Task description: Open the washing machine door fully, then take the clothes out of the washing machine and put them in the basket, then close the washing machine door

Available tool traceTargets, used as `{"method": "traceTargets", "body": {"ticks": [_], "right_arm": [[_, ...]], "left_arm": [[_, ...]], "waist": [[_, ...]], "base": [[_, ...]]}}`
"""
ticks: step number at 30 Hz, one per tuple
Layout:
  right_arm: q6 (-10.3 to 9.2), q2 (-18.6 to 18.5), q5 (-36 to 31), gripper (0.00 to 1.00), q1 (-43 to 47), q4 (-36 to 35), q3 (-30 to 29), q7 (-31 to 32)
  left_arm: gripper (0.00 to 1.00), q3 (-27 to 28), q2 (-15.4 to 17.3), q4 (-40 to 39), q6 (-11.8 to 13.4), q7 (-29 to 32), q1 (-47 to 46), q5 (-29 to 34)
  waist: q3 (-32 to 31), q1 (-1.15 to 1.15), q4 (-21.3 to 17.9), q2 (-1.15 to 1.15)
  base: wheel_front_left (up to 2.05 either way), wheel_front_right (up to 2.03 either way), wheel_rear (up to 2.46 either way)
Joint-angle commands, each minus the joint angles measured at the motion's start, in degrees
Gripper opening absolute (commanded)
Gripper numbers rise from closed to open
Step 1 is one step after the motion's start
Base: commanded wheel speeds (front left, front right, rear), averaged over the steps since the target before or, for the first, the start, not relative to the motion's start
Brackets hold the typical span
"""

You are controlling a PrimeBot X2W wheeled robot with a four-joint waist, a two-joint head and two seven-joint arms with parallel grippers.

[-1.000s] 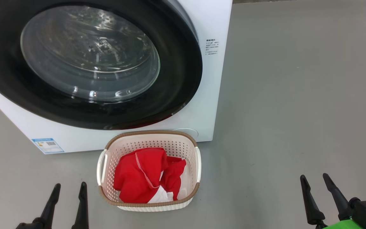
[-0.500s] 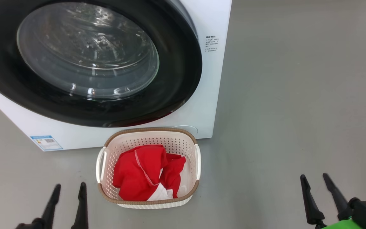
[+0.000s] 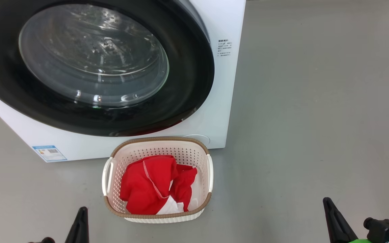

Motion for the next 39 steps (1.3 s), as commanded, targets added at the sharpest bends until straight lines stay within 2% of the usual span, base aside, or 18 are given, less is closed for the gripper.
{"method": "traceTargets", "body": {"ticks": [1, 5, 39], "right_arm": [[0.00, -0.70, 2.35, 0.00, -0.71, -1.43, -0.05, 0.35], [-0.01, -0.79, 4.75, 0.00, -1.18, -1.46, -0.07, 0.94], [-0.02, -1.22, 24.85, 0.00, -4.48, -2.30, -0.59, 6.29]], "left_arm": [[0.00, 0.21, 0.65, -1.23, -0.04, 0.54, -0.52, -2.27], [0.00, 0.25, 0.69, -1.17, -0.05, 1.18, -0.88, -4.78], [0.00, 0.68, 1.03, -1.19, -0.16, 6.79, -3.28, -26.07]], "waist": [[-0.07, 0.04, -0.04, 0.00], [-0.14, -0.02, -0.09, 0.00], [-1.50, -0.03, -0.50, 0.00]], "base": [[0.00, 0.00, 0.00], [0.00, 0.00, 0.00], [0.00, 0.00, 0.00]]}}
